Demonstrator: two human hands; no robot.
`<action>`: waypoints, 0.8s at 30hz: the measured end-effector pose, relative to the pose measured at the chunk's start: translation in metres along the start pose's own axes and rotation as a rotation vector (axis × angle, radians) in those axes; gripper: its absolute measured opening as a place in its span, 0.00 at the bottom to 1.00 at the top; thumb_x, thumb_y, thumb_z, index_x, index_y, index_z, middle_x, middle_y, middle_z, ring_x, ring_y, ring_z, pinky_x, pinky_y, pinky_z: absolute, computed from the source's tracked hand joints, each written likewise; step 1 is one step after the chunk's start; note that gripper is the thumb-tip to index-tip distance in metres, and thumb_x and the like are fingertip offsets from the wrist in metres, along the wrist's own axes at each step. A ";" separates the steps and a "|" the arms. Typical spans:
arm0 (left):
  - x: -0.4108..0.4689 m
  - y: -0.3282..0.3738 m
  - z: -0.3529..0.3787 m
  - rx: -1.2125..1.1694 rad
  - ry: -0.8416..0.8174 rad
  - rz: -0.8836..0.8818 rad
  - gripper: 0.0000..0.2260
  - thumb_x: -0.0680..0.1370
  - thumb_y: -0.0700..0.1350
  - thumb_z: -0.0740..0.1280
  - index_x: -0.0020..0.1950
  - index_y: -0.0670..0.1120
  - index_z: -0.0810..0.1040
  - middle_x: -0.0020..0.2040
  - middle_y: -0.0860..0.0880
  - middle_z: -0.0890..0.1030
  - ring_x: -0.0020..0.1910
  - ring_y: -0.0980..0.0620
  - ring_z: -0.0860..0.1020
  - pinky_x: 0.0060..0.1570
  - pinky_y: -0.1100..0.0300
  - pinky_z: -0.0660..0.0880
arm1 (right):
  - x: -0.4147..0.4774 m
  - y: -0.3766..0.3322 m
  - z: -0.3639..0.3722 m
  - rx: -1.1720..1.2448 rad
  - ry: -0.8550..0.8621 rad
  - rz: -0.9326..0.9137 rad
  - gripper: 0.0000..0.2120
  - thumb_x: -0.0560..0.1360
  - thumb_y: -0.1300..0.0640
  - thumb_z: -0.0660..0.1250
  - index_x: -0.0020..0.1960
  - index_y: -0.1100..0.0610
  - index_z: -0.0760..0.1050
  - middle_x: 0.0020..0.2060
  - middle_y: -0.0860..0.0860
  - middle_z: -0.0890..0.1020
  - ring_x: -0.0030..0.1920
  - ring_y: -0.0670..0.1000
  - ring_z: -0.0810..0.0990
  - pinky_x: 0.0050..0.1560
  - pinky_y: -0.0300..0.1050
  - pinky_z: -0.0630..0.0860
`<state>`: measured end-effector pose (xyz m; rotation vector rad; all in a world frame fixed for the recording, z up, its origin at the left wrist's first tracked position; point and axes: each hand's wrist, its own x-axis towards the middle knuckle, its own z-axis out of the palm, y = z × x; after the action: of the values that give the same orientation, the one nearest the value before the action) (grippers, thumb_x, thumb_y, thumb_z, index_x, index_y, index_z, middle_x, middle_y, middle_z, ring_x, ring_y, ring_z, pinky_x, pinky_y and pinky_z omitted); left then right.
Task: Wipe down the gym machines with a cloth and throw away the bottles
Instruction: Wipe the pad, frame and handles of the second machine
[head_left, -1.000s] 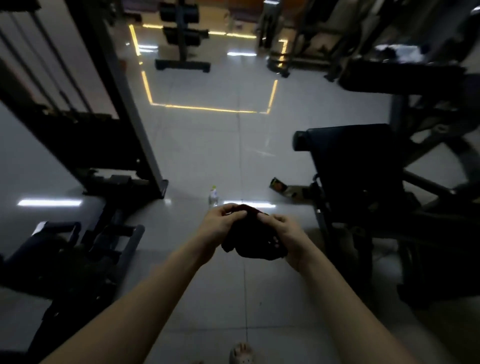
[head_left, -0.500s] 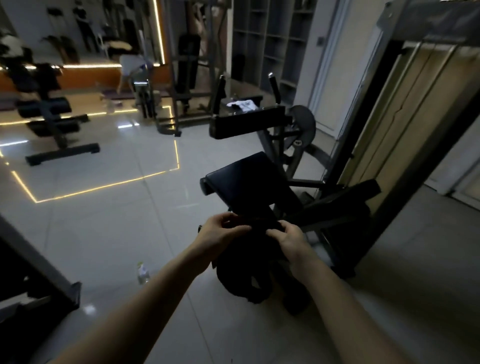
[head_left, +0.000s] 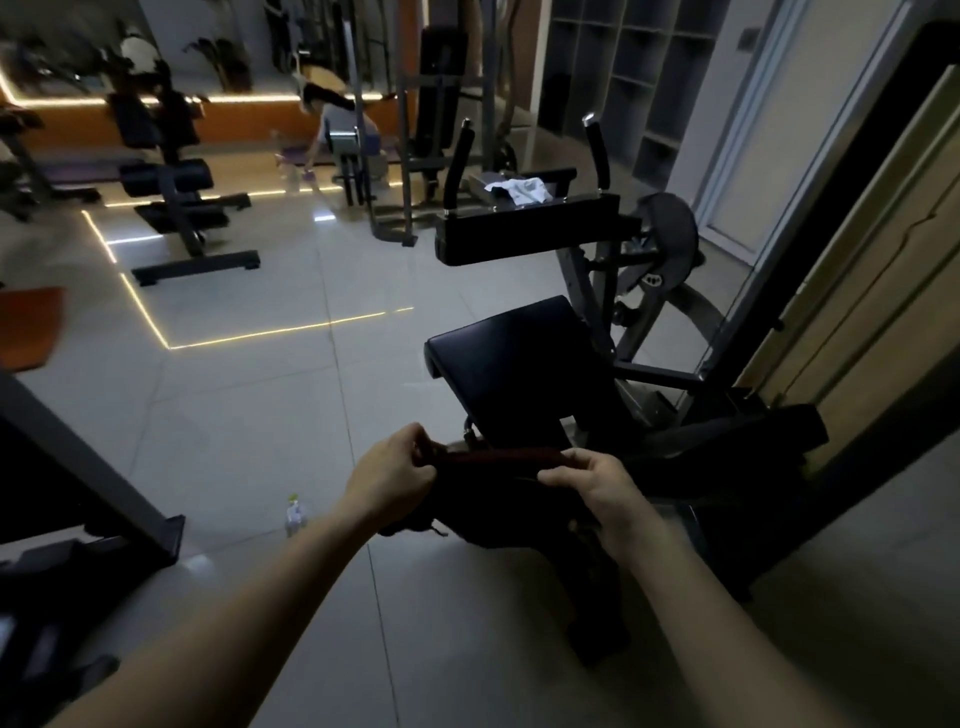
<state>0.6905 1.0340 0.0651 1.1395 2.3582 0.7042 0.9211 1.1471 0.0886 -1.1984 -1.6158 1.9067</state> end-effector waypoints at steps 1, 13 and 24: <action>0.006 -0.002 0.002 -0.010 0.013 -0.021 0.05 0.74 0.45 0.65 0.49 0.52 0.75 0.46 0.49 0.83 0.40 0.45 0.81 0.32 0.54 0.76 | 0.009 0.001 -0.002 -0.037 0.007 0.003 0.05 0.74 0.65 0.70 0.50 0.62 0.79 0.41 0.57 0.83 0.41 0.56 0.83 0.34 0.45 0.77; 0.161 -0.072 0.047 -0.064 -0.128 -0.326 0.08 0.73 0.39 0.63 0.45 0.47 0.82 0.42 0.46 0.83 0.41 0.47 0.82 0.41 0.51 0.83 | 0.169 0.110 0.020 -0.127 0.261 0.290 0.06 0.76 0.55 0.71 0.45 0.58 0.82 0.41 0.58 0.86 0.42 0.57 0.85 0.40 0.49 0.81; 0.324 -0.170 0.139 0.018 -0.379 -0.377 0.10 0.77 0.34 0.61 0.46 0.42 0.81 0.42 0.43 0.82 0.39 0.47 0.79 0.35 0.57 0.75 | 0.279 0.223 0.066 -0.119 0.277 0.545 0.13 0.70 0.55 0.71 0.44 0.67 0.77 0.36 0.55 0.77 0.36 0.52 0.75 0.31 0.43 0.69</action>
<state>0.4841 1.2402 -0.1960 0.7229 2.1625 0.3035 0.7630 1.2500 -0.2218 -2.0166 -1.3606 1.8351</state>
